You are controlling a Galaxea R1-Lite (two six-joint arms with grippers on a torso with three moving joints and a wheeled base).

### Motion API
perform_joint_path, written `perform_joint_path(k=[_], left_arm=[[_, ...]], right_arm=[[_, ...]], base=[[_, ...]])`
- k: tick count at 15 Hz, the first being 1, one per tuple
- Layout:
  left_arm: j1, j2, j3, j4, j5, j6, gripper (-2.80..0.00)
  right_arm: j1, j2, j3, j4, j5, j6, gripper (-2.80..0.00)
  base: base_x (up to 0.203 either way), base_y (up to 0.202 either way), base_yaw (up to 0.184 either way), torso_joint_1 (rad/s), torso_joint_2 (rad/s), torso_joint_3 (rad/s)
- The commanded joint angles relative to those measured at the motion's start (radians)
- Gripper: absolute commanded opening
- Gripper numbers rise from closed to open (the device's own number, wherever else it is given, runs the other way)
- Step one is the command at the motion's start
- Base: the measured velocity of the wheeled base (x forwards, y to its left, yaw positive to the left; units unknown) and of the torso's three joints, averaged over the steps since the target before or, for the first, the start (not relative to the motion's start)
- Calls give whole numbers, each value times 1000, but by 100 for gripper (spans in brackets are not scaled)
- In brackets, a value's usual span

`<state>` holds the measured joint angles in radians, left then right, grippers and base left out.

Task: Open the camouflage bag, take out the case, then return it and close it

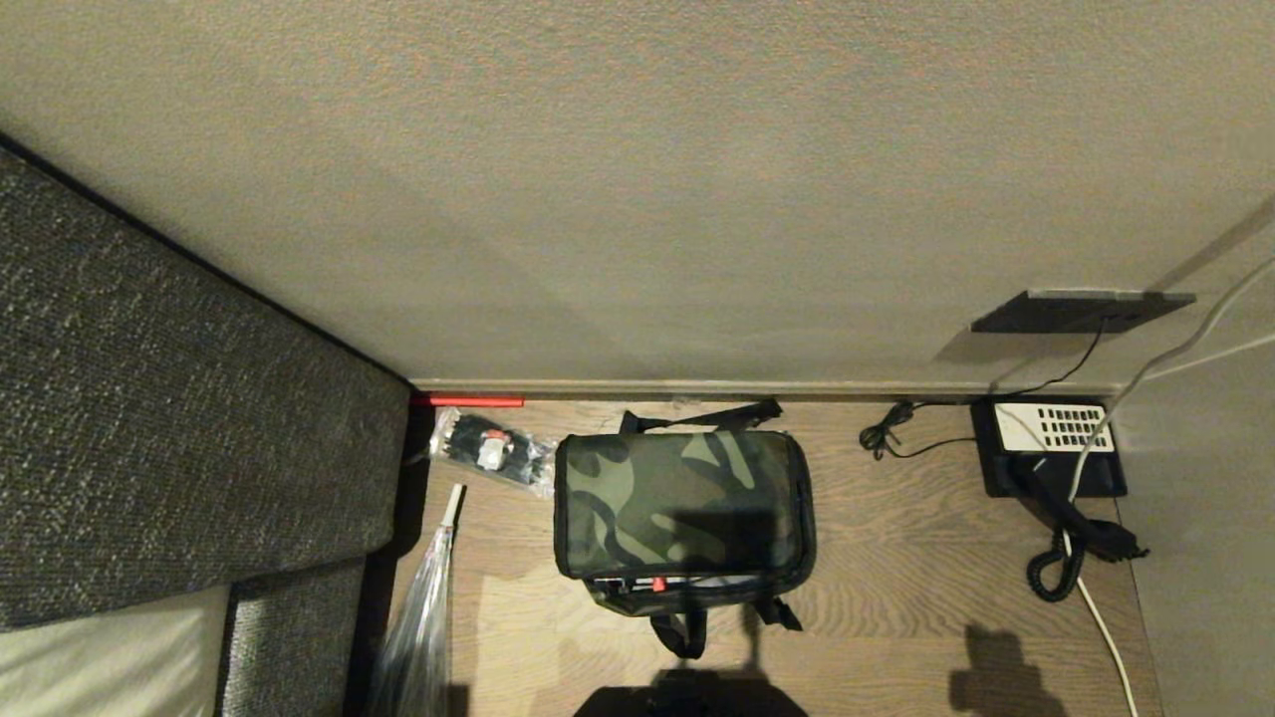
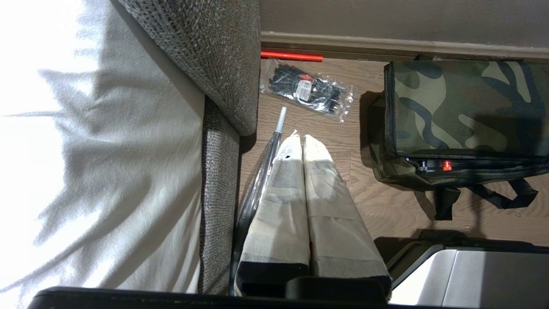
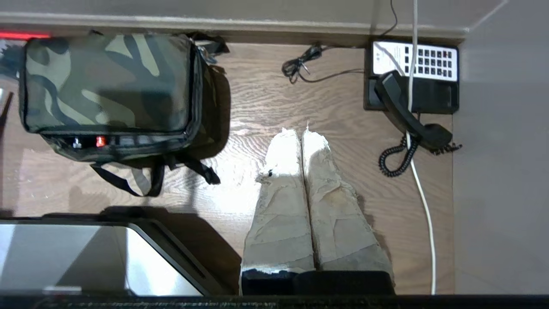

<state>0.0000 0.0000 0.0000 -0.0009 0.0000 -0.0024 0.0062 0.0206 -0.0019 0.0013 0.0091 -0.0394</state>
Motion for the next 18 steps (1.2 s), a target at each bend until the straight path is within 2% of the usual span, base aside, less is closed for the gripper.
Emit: perform_joint_path(k=[1,12,18], left_arm=[[0,0,0,0,0,-1,-280],[0,0,0,1,0,-4,-280],[0,0,0,1,0,-7,-280]], right_arm=[[1,-15,0,-3,1,5,-280],[0,-15,0,-4,2,7,-280],[1,-15,0,-4,2,1,-280]], base=[[0,0,0,0,0,0],[0,0,0,0,0,0],[0,0,0,2,2,158]])
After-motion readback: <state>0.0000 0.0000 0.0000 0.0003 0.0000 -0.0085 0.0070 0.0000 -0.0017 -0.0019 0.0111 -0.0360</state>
